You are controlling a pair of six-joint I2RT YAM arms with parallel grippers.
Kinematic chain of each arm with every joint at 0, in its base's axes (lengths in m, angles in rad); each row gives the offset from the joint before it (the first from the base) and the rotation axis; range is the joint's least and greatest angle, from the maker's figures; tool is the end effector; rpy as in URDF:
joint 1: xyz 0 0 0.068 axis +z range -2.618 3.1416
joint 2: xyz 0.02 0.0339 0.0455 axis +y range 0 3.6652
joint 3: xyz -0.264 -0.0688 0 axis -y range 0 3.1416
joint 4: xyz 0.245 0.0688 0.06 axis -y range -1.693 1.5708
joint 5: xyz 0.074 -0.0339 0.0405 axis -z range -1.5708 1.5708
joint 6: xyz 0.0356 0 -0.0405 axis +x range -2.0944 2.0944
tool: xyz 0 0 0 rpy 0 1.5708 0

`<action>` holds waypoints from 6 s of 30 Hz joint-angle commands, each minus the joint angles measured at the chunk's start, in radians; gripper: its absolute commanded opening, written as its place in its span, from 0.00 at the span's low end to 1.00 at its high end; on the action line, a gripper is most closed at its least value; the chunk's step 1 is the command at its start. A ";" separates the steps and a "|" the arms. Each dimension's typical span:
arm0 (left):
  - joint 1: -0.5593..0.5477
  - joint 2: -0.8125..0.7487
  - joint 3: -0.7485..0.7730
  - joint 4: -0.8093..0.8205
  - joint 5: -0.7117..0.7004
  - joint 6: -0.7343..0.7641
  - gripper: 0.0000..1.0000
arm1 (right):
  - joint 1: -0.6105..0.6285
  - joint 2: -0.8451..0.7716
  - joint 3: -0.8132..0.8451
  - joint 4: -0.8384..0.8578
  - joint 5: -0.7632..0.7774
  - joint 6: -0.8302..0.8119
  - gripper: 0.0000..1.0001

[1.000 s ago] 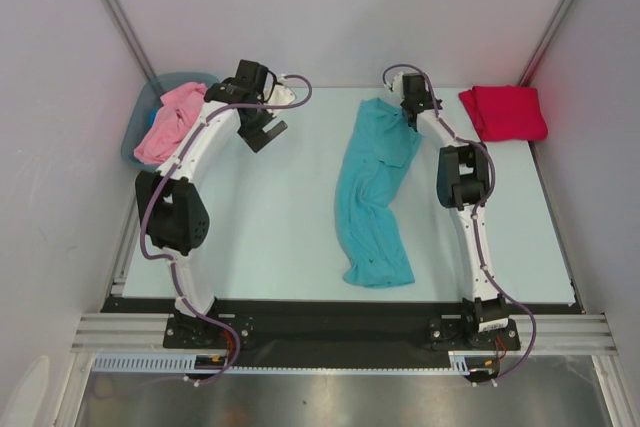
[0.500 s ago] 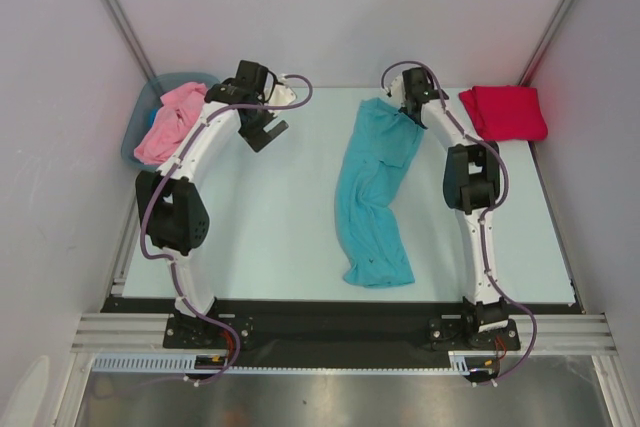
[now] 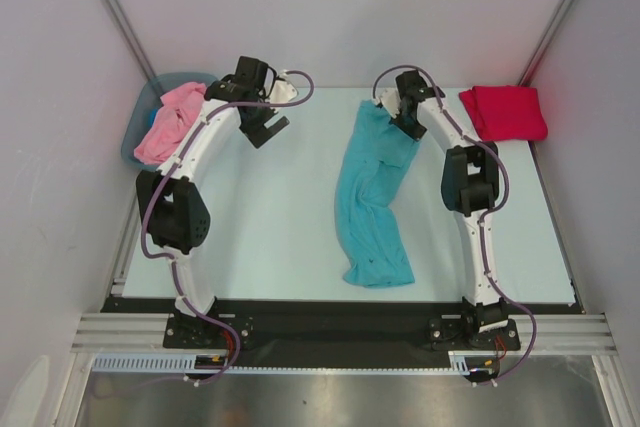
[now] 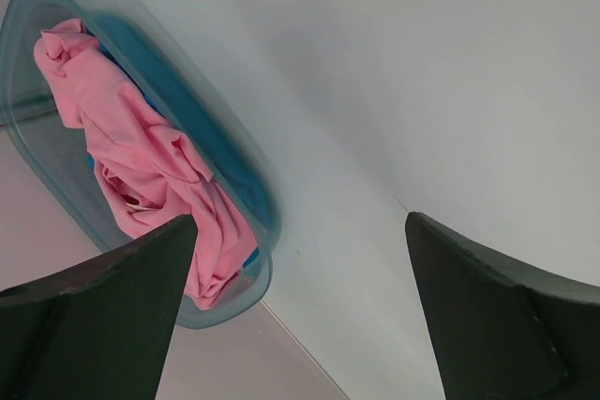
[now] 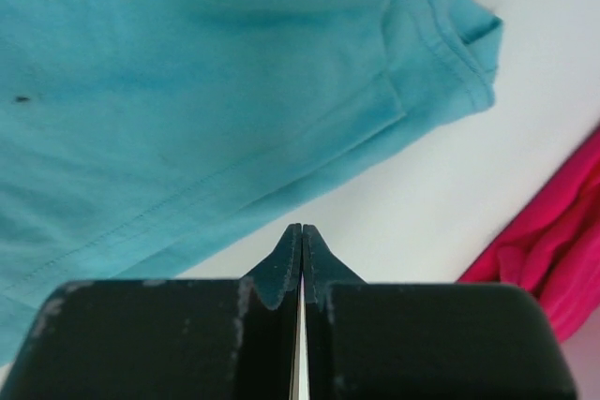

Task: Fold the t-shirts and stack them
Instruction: Fold the tshirt

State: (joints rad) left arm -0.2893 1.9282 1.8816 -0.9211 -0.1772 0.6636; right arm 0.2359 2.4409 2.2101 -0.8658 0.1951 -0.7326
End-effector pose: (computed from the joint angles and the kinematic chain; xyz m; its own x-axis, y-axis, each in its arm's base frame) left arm 0.4060 -0.1143 0.3195 -0.5079 0.7838 -0.3574 0.6319 0.6210 0.4637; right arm 0.5109 0.1157 0.1892 -0.5473 -0.8064 -0.2241 -0.6850 0.5855 -0.4336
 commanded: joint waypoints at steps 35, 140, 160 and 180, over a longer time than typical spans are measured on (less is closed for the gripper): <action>0.002 -0.024 0.002 0.007 -0.028 0.018 1.00 | 0.031 0.190 0.025 0.316 0.130 -0.079 0.00; -0.314 -0.408 -1.073 0.872 -0.050 -0.053 1.00 | 0.551 -1.213 -1.366 0.360 0.092 0.039 0.58; -0.215 -0.364 -1.131 0.979 -0.093 -0.084 1.00 | 0.925 -1.212 -1.511 0.401 0.047 0.153 0.58; -0.211 -0.353 -1.155 1.024 -0.148 -0.047 1.00 | 1.065 -1.133 -1.518 0.370 -0.071 0.187 0.56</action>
State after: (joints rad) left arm -0.5072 1.5776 0.7292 0.0654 -0.3130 0.6048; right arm 1.2930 1.2892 0.6945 -0.5041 0.1303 -0.5671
